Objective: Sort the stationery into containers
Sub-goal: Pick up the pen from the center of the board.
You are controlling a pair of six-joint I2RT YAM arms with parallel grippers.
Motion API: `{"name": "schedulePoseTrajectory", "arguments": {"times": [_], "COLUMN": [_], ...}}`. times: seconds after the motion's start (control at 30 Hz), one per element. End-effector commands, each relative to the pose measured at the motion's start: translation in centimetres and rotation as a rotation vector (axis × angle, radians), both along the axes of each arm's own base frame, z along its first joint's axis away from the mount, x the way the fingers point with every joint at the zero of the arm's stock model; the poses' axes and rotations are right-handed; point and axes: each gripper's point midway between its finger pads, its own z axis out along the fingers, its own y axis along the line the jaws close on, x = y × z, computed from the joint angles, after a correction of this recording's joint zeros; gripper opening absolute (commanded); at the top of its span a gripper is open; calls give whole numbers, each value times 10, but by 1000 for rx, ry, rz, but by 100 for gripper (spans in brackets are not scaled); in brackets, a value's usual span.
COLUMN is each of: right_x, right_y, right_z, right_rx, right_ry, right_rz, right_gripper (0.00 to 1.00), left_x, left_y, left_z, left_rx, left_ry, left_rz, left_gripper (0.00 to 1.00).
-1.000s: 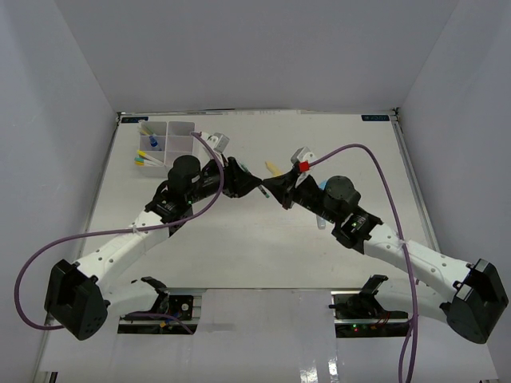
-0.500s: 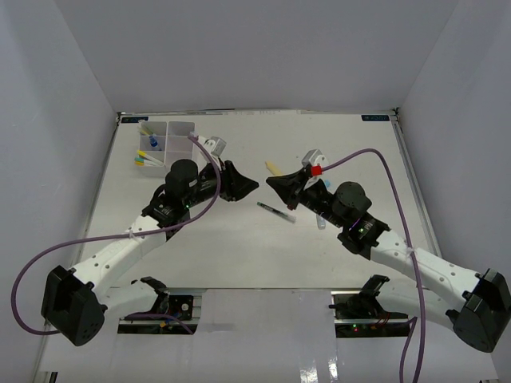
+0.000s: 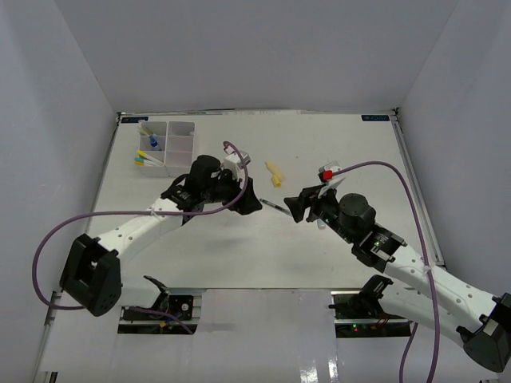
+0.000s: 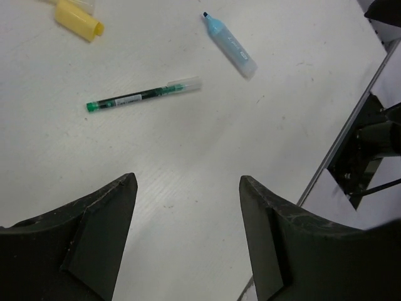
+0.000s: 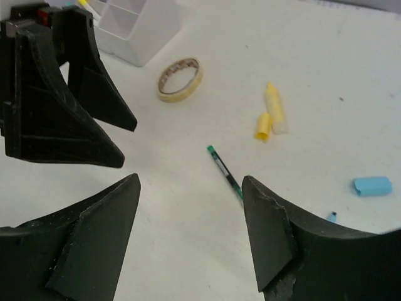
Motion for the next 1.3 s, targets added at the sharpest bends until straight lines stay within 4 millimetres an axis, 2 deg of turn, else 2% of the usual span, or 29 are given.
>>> {"name": "schedulePoseTrajectory", "arguments": {"times": [0.0,0.03,0.07,0.13,0.17,0.2,0.27,0.3,0.33,0.4,0.5,0.53,0.6,0.63,0.67,0.83,0.97,1.27], "right_x": [7,8,7,6,5,7,5,4,3,1,-2,-4,-6,-7,-8,-10,-11,-14], "right_y": [-30,-37,-45,-58,-62,-71,-77,-85,-87,-92,-96,-97,-98,-98,-99,-99,-100,-98], "right_z": [-18,-19,-28,-37,-39,-40,-44,-48,-50,-54,-60,-61,-62,-63,-65,-67,-70,-75], "right_rx": [-11,-6,-13,-4,1,9,22,20,22,25,26,26,32,30,30,27,22,15], "right_ry": [92,104,143,187,201,209,238,253,262,284,308,310,313,317,319,310,311,322], "right_rz": [-156,-186,-215,-260,-272,-299,-307,-328,-331,-333,-337,-335,-331,-327,-327,-314,-309,-296], "right_gripper": [73,77,85,96,98,97,95,95,94,94,93,93,93,92,92,92,92,92], "left_x": [12,19,25,38,42,45,56,59,63,67,71,72,77,78,80,77,76,71], "left_y": [-10,-14,-18,-26,-29,-32,-40,-44,-50,-56,-67,-70,-76,-77,-79,-85,-82,-83], "left_z": [0,6,-5,-12,-14,-18,-19,-32,-30,-46,-53,-65,-66,-78,-80,-106,-128,-151], "left_rx": [67,68,97,130,139,149,169,192,195,241,279,307,315,337,347,411,480,537], "left_ry": [-70,-98,-108,-146,-159,-167,-222,-215,-240,-277,-334,-342,-358,-353,-352,-341,-343,-320], "left_rz": [-111,-124,-152,-195,-211,-226,-270,-292,-311,-375,-438,-466,-482,-501,-506,-548,-577,-614], "left_gripper": [78,80,85,90,91,91,92,93,93,93,93,92,91,89,88,79,72,63]}}
